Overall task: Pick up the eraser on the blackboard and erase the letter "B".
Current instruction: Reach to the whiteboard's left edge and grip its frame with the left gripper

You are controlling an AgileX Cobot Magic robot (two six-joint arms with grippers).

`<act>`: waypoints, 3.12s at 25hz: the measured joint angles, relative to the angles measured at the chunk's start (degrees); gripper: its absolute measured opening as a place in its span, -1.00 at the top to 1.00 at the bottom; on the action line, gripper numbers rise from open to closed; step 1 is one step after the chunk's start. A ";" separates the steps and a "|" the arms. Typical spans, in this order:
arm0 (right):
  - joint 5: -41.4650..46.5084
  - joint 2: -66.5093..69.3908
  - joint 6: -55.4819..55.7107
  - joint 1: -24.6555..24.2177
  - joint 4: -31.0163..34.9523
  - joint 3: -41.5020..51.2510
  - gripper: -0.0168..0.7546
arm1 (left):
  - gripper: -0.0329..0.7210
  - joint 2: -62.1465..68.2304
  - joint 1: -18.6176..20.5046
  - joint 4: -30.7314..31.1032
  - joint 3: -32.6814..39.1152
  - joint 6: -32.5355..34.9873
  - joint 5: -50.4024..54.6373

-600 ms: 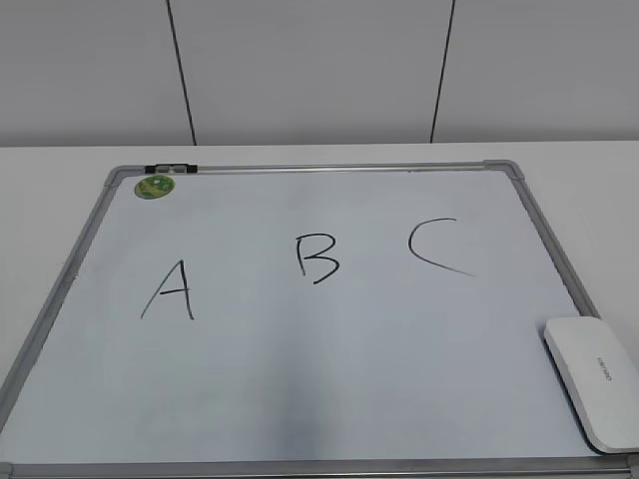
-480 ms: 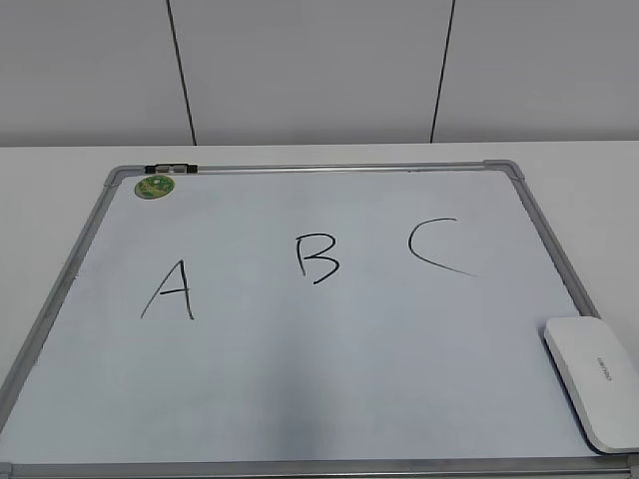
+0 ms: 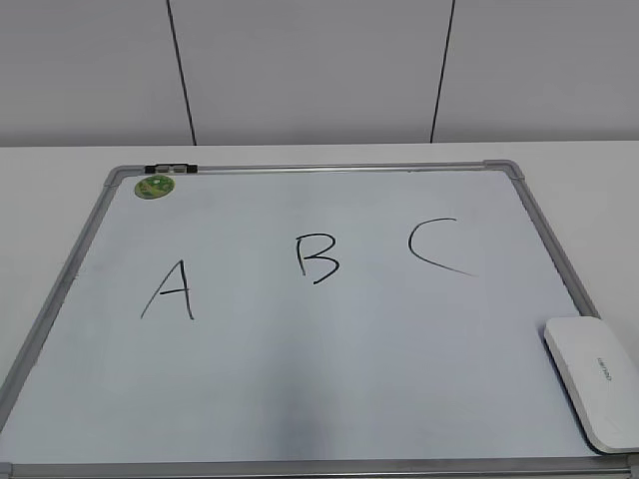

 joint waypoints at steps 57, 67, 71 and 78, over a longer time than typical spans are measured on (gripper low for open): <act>0.00 0.00 0.00 0.00 0.00 0.00 -0.56 | -0.52 102.94 -0.51 -4.36 -42.34 1.41 -13.73; 0.00 0.00 0.00 0.00 0.00 0.00 -0.56 | -0.29 110.49 4.35 -12.85 -43.64 10.55 -14.43; 0.00 0.00 0.00 0.00 0.00 0.00 -0.56 | -0.26 112.49 7.15 -18.42 -44.00 15.77 -14.57; 0.00 0.00 0.00 0.00 0.00 0.00 -0.56 | -0.26 114.09 7.44 -20.29 -44.53 17.57 -15.73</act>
